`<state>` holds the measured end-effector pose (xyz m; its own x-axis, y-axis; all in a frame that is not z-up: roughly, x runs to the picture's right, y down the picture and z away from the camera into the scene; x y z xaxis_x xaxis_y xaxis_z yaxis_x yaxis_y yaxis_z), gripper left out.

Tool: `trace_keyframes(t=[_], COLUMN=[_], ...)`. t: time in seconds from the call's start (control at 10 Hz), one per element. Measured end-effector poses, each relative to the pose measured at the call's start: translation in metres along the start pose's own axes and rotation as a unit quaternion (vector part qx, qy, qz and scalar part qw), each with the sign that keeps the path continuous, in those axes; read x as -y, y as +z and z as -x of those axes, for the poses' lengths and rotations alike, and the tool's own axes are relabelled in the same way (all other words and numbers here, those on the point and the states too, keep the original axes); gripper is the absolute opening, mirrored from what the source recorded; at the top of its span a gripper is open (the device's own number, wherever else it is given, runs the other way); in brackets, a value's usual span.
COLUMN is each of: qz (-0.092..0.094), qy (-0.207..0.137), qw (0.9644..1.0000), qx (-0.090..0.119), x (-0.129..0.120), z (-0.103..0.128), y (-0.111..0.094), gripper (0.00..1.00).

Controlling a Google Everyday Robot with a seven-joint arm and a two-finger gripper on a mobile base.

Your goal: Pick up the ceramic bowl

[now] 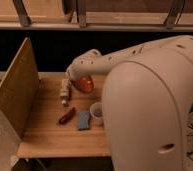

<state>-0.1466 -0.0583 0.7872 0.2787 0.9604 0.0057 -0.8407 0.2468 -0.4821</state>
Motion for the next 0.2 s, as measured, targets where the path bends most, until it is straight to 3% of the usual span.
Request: trace_keyframes(t=[0.1,0.2], qz=[0.023,0.031], qy=[-0.012,-0.017], qw=[0.9996,0.9993], qx=[0.01,0.013], x=[-0.019,-0.0255], z=[-0.0022,-0.0031], y=[-0.0022,-0.0035], gripper=[0.01,0.06])
